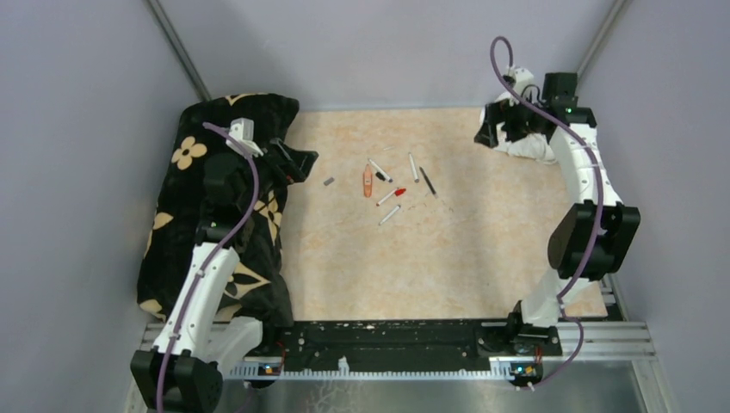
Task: Insert the pens into the pen caps
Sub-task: Pick up the pen from the center of the board.
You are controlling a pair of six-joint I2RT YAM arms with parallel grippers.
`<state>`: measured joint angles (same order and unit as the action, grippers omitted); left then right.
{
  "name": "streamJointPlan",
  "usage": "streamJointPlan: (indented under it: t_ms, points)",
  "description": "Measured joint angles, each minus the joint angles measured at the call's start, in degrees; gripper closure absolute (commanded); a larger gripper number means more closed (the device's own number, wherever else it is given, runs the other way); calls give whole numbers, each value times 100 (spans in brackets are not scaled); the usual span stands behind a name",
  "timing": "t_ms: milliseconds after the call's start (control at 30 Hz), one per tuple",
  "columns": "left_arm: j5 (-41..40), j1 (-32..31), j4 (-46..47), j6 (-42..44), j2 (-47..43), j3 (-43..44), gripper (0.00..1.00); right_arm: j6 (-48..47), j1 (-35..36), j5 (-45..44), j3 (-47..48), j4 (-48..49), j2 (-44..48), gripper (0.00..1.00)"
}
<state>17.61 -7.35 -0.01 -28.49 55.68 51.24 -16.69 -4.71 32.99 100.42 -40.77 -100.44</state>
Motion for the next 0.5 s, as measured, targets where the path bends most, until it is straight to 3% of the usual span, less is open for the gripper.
streamJointPlan:
  t_ms: [167,333,500]
  points:
    - [2,0,39,-13,-166,-243,1,-203,101,179,-1414,173,225,1]
    - [133,0,249,-52,212,-179,1,-754,133,431,-2903,1333,748,1]
    - [260,0,212,-109,599,-55,1,-1281,133,787,-2883,2345,776,1]
